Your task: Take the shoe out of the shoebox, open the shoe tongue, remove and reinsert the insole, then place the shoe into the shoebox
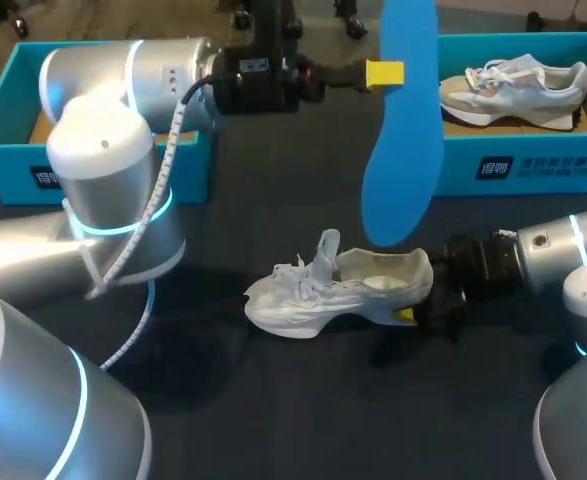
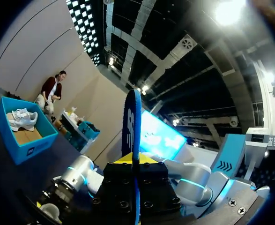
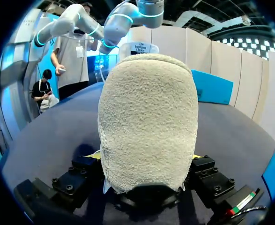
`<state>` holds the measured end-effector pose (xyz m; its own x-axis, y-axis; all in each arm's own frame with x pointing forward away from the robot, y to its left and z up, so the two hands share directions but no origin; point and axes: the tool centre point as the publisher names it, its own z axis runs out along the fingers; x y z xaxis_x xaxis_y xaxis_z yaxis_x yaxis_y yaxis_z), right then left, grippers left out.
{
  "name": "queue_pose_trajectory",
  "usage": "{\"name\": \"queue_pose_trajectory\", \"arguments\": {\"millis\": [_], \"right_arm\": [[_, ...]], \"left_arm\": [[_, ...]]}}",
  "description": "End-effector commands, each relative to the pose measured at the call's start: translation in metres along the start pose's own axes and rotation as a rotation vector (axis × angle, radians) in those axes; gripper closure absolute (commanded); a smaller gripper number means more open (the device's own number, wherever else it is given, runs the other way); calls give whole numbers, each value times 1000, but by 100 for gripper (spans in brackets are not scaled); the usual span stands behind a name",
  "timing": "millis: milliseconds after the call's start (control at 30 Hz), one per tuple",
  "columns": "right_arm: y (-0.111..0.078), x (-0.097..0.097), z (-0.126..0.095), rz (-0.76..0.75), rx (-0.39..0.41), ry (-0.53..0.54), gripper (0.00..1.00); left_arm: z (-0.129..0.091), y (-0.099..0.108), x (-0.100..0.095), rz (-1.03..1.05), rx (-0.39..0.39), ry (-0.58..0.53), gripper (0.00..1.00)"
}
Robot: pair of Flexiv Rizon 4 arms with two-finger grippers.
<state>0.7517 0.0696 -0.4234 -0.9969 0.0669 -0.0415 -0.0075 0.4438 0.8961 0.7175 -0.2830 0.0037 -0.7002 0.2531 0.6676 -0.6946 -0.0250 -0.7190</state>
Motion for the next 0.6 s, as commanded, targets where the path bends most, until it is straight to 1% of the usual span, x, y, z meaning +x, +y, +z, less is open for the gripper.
{"name": "queue_pose_trajectory", "arguments": {"millis": [33,167,400,600], "right_arm": [[1,1,1,0,4,-2,100],[1,1,1,0,4,-2,100],[1,1,1,0,4,-2,100],[1,1,1,0,4,-2,100]], "left_arm": [[-1,9,11,-13,89,4,100],[0,12,22,-19,109,11,100],[1,16,33,-73,118,49,100],[2,25,53,-150,90,72,100]]}}
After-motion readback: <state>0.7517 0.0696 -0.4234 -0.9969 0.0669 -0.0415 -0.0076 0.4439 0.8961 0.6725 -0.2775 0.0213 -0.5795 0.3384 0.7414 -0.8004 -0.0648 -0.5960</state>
